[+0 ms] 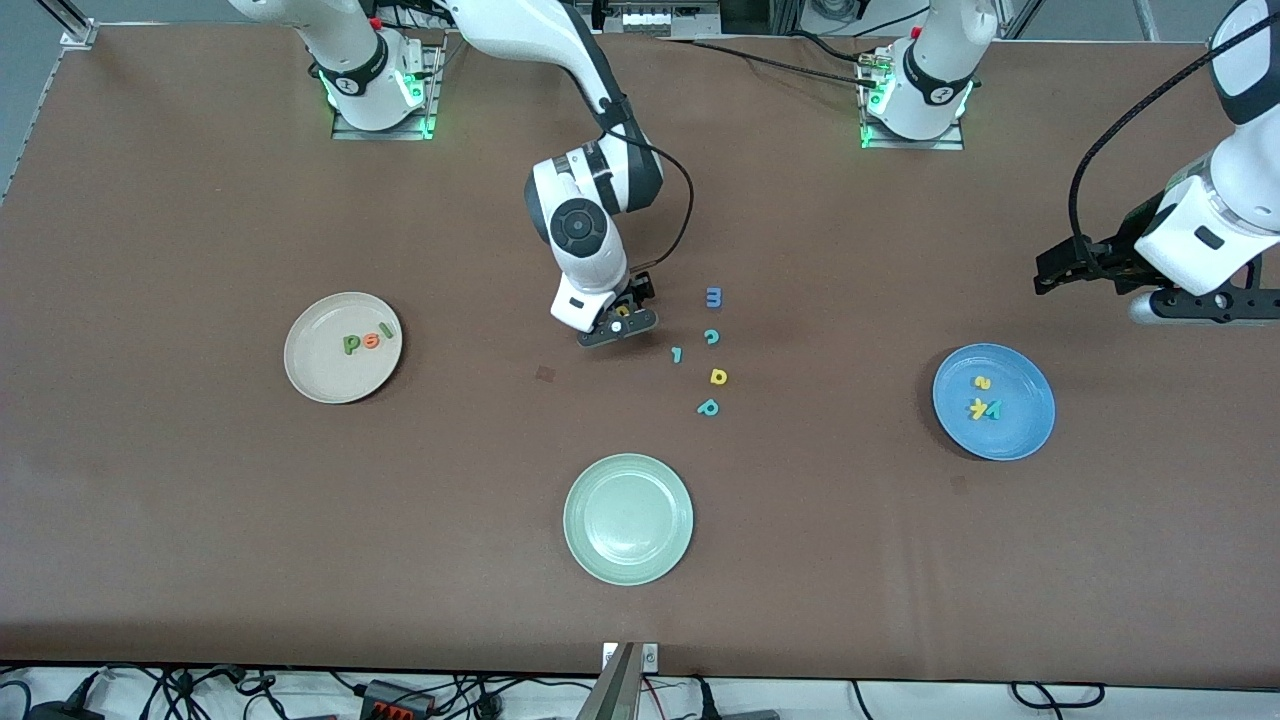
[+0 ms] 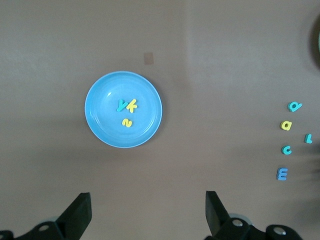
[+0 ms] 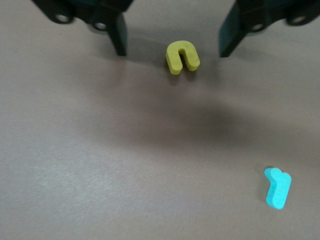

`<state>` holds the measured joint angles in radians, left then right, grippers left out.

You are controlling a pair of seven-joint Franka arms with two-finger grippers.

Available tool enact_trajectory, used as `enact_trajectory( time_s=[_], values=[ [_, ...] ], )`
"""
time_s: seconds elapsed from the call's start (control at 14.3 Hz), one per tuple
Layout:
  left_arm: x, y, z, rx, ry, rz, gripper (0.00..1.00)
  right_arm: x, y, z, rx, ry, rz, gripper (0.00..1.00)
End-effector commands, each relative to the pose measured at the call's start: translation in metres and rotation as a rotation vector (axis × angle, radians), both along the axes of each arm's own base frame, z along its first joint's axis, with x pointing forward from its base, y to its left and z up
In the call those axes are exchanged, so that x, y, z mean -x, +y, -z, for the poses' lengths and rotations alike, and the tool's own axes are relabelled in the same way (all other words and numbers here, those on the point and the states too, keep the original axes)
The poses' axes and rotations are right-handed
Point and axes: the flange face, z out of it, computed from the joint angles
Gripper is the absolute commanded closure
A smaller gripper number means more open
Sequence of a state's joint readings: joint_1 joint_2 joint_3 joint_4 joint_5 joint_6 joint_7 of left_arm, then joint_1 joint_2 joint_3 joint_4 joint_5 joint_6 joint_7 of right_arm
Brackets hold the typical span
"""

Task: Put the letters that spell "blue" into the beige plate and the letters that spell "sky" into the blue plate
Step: 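Grasp the yellow u with the right gripper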

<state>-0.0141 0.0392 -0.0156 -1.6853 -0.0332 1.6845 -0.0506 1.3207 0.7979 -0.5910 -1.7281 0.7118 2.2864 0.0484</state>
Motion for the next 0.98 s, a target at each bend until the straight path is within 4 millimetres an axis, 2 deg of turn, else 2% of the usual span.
enact_trajectory(
  time_s=[0.0,0.07,0.14,0.35,0.56,0.7,0.84,0.91],
  values=[
    [-0.002,-0.007,-0.026,0.01,-0.016,0.019,0.0,0.001,0.013,-0.002,-0.009,-0.026,-0.022,0.26],
    [-0.002,-0.007,-0.026,0.008,-0.016,0.019,0.0,0.0,0.014,-0.002,-0.011,-0.026,-0.015,0.37],
    [-0.001,-0.005,-0.025,0.007,-0.011,0.016,0.0,0.0,0.015,-0.003,-0.012,-0.028,-0.017,0.43],
    [0.002,-0.002,-0.027,-0.088,0.006,0.038,0.0,0.0,0.016,-0.003,-0.01,-0.028,-0.02,0.5],
    [0.003,-0.006,-0.03,-0.087,0.001,0.045,0.0,0.001,0.016,-0.001,-0.007,-0.028,-0.028,0.5],
    [0.003,-0.007,-0.03,-0.082,-0.001,0.047,0.0,0.001,0.016,-0.001,-0.007,-0.028,-0.03,0.56],
    [0.003,-0.009,-0.031,-0.077,-0.003,0.049,0.0,0.001,0.015,0.0,-0.006,-0.027,-0.031,0.65],
    [0.003,-0.012,-0.031,-0.076,-0.005,0.054,0.0,0.002,0.016,0.001,-0.005,-0.026,-0.034,0.73]
  ],
)
